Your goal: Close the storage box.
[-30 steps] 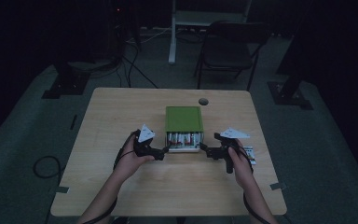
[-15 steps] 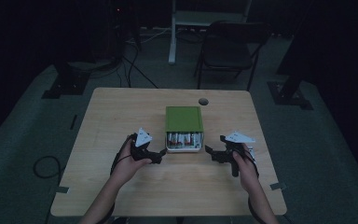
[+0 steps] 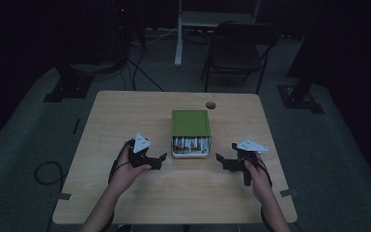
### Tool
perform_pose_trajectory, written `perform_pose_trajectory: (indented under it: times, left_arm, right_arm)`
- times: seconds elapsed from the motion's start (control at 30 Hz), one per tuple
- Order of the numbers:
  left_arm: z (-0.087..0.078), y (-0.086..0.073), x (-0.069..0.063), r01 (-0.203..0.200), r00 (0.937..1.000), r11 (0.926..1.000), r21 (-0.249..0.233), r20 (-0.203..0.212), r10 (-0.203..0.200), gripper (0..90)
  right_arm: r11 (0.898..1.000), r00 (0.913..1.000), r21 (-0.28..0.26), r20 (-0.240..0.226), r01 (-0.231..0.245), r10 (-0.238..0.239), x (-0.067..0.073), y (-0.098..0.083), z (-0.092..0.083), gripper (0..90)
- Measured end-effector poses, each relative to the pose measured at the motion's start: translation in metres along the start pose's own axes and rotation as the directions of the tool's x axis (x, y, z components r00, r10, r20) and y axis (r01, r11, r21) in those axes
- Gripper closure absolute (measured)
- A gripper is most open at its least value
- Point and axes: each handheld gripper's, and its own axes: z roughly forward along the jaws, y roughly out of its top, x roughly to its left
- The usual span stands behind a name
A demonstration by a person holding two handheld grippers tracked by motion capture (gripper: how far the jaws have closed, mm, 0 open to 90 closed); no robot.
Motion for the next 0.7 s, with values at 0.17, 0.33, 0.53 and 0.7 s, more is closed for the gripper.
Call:
perform_pose_trajectory:
  times: [0.17, 0.33, 0.53, 0.7]
  left_arm:
    - [-0.004, -0.009, 0.004, 0.010, 0.9999, 0.9998, 0.016, -0.013, -0.010, 3.4]
    - [-0.010, -0.017, 0.010, 0.027, 0.9989, 0.9993, 0.026, -0.039, -0.026, 3.4]
    - [-0.018, -0.028, 0.015, 0.046, 0.9949, 0.9975, 0.054, -0.093, -0.041, 3.4]
    - [-0.022, -0.035, 0.019, 0.084, 0.9894, 0.9946, 0.061, -0.123, -0.076, 3.4]
  right_arm:
    - [1.000, 0.9999, 0.014, 0.015, 0.000, 0.000, -0.002, -0.005, -0.003, 11.8]
    - [1.000, 0.9998, 0.028, 0.022, 0.000, -0.001, -0.004, -0.009, -0.006, 11.8]
    - [0.999, 0.9998, 0.049, 0.021, -0.004, 0.003, -0.004, -0.018, -0.009, 11.8]
    - [0.998, 0.9996, 0.070, 0.029, -0.009, 0.007, -0.005, -0.027, -0.011, 11.8]
